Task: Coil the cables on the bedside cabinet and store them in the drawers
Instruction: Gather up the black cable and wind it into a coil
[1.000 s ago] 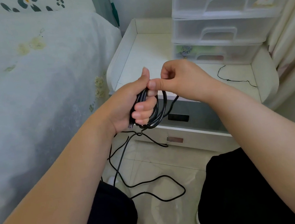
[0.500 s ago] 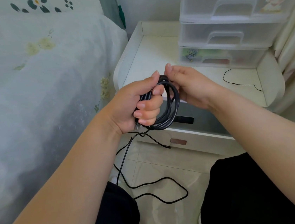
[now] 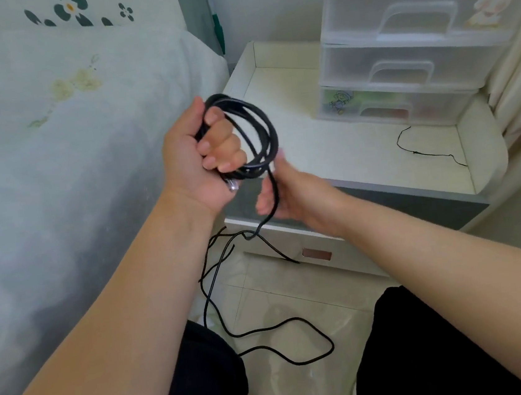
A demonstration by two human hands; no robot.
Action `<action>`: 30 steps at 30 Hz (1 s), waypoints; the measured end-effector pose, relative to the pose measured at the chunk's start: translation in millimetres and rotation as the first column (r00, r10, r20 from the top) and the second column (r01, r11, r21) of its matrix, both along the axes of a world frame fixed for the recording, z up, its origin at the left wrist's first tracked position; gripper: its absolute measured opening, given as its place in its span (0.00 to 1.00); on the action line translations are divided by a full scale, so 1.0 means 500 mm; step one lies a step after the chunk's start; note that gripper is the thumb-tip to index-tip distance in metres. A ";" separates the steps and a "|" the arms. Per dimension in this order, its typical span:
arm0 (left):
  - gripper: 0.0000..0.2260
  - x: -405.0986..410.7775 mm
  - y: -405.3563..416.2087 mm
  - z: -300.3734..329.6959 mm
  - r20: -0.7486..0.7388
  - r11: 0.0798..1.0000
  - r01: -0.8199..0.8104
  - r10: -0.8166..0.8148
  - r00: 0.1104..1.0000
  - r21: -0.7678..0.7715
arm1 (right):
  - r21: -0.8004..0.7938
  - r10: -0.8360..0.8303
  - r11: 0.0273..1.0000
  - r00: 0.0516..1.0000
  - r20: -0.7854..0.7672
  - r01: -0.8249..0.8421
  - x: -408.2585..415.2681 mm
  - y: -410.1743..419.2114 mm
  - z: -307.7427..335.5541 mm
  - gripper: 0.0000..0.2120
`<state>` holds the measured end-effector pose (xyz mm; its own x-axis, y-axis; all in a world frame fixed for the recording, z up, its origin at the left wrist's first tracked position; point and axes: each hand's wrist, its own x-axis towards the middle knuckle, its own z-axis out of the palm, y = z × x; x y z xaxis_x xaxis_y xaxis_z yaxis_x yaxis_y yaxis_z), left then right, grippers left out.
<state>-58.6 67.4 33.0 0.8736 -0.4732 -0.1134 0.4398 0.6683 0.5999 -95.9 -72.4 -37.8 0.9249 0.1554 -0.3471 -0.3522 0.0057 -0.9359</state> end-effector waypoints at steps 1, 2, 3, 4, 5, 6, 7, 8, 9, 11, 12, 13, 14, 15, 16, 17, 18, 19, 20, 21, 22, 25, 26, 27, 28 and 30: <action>0.17 0.006 0.003 -0.002 -0.037 0.998 -0.055 0.054 0.998 -0.031 | 0.022 0.040 0.999 0.999 -0.036 -0.039 -0.009 0.009 -0.008 0.26; 0.17 0.011 0.005 -0.005 -0.069 0.993 -0.104 0.101 0.992 -0.047 | 0.024 0.079 0.997 0.996 -0.049 -0.078 -0.020 0.019 -0.013 0.21; 0.17 0.014 0.006 -0.008 -0.094 0.988 -0.143 0.138 0.986 -0.053 | 0.005 0.106 0.994 0.993 -0.045 -0.106 -0.029 0.025 -0.021 0.15; 0.17 0.018 0.006 -0.011 -0.110 0.983 -0.174 0.167 0.980 -0.052 | -0.013 0.119 0.993 0.992 -0.035 -0.120 -0.037 0.029 -0.025 0.10; 0.17 0.020 0.006 -0.014 -0.121 0.979 -0.200 0.193 0.974 -0.047 | -0.028 0.127 0.991 0.992 -0.024 -0.128 -0.043 0.033 -0.027 0.10; 0.17 0.022 0.007 -0.016 -0.129 0.974 -0.222 0.215 0.968 -0.040 | -0.040 0.133 0.990 0.991 -0.012 -0.133 -0.047 0.038 -0.027 0.13; 0.17 0.024 0.007 -0.018 -0.133 0.970 -0.241 0.234 0.963 -0.034 | -0.044 0.133 0.990 0.991 0.015 -0.132 -0.049 0.041 -0.027 0.17; 0.17 0.026 0.008 -0.020 -0.132 0.965 -0.260 0.254 0.958 -0.024 | -0.047 0.125 0.991 0.991 0.057 -0.122 -0.051 0.045 -0.025 0.20; 0.18 0.028 0.009 -0.021 -0.125 0.960 -0.280 0.277 0.953 -0.011 | -0.039 0.095 0.995 0.990 0.102 -0.092 -0.053 0.049 -0.022 0.21; 0.18 0.034 0.010 -0.023 -0.107 0.945 -0.326 0.327 0.939 0.024 | 0.075 -0.026 0.997 0.991 0.133 0.016 -0.059 0.056 -0.014 0.20; 0.18 0.037 0.012 -0.024 -0.102 0.934 -0.356 0.359 0.928 0.040 | 0.161 -0.096 0.984 0.991 0.097 0.080 -0.064 0.060 -0.007 0.17; 0.18 0.039 0.013 -0.023 -0.101 0.920 -0.389 0.393 0.914 0.053 | 0.219 -0.143 0.967 0.988 0.052 0.128 -0.070 0.065 -0.001 0.14; 0.18 0.040 0.016 -0.023 -0.101 0.905 -0.420 0.425 0.900 0.063 | 0.225 -0.159 0.963 0.987 0.027 0.149 -0.077 0.071 0.005 0.10; 0.18 0.041 0.018 -0.021 -0.100 0.892 -0.446 0.452 0.887 0.070 | 0.154 -0.143 0.979 0.989 0.040 0.135 -0.087 0.076 0.011 0.08; 0.19 0.041 0.020 -0.020 -0.095 0.880 -0.467 0.473 0.876 0.082 | 0.023 -0.101 0.995 0.992 0.079 0.100 -0.098 0.081 0.014 0.06; 0.19 0.041 0.022 -0.020 -0.081 0.871 -0.482 0.490 0.868 0.099 | -0.136 -0.039 0.989 0.992 0.122 0.055 -0.109 0.084 0.015 0.05; 0.18 0.040 0.023 -0.021 -0.058 0.863 -0.491 0.500 0.864 0.122 | -0.289 0.032 0.957 0.988 0.152 0.014 -0.119 0.085 0.017 0.06; 0.18 0.039 0.023 -0.021 -0.027 0.856 -0.494 0.503 0.864 0.151 | -0.417 0.102 0.909 0.980 0.172 -0.021 -0.126 0.085 0.018 0.09; 0.18 0.038 0.022 -0.023 0.012 0.848 -0.495 0.502 0.865 0.189 | -0.524 0.174 0.851 0.965 0.195 -0.048 -0.131 0.083 0.018 0.12; 0.18 0.036 0.019 -0.024 0.058 0.835 -0.496 0.498 0.865 0.239 | -0.618 0.245 0.784 0.946 0.212 -0.064 -0.135 0.081 0.020 0.14; 0.18 0.033 0.014 -0.025 0.118 0.811 -0.502 0.491 0.863 0.301 | -0.693 0.298 0.719 0.927 0.228 -0.061 -0.137 0.078 0.023 0.17; 0.19 0.018 -0.010 -0.023 0.352 0.688 -0.541 0.414 0.840 0.483 | -0.809 0.370 0.588 0.890 0.267 -0.002 -0.137 0.066 0.044 0.17; 0.19 0.014 -0.017 -0.024 0.427 0.638 -0.559 0.368 0.826 0.529 | -0.826 0.381 0.564 0.883 0.273 0.013 -0.136 0.061 0.054 0.16; 0.18 0.011 -0.021 -0.026 0.500 0.581 -0.579 0.313 0.807 0.572 | -0.837 0.387 0.547 0.878 0.281 0.026 -0.135 0.055 0.064 0.14; 0.16 0.010 -0.024 -0.029 0.568 0.514 -0.602 0.245 0.786 0.612 | -0.844 0.392 0.534 0.871 0.296 0.047 -0.134 0.050 0.075 0.13; 0.16 0.010 -0.023 -0.040 0.655 0.379 -0.628 0.070 0.752 0.680 | -0.861 0.401 0.498 0.855 0.330 0.099 -0.129 0.037 0.091 0.13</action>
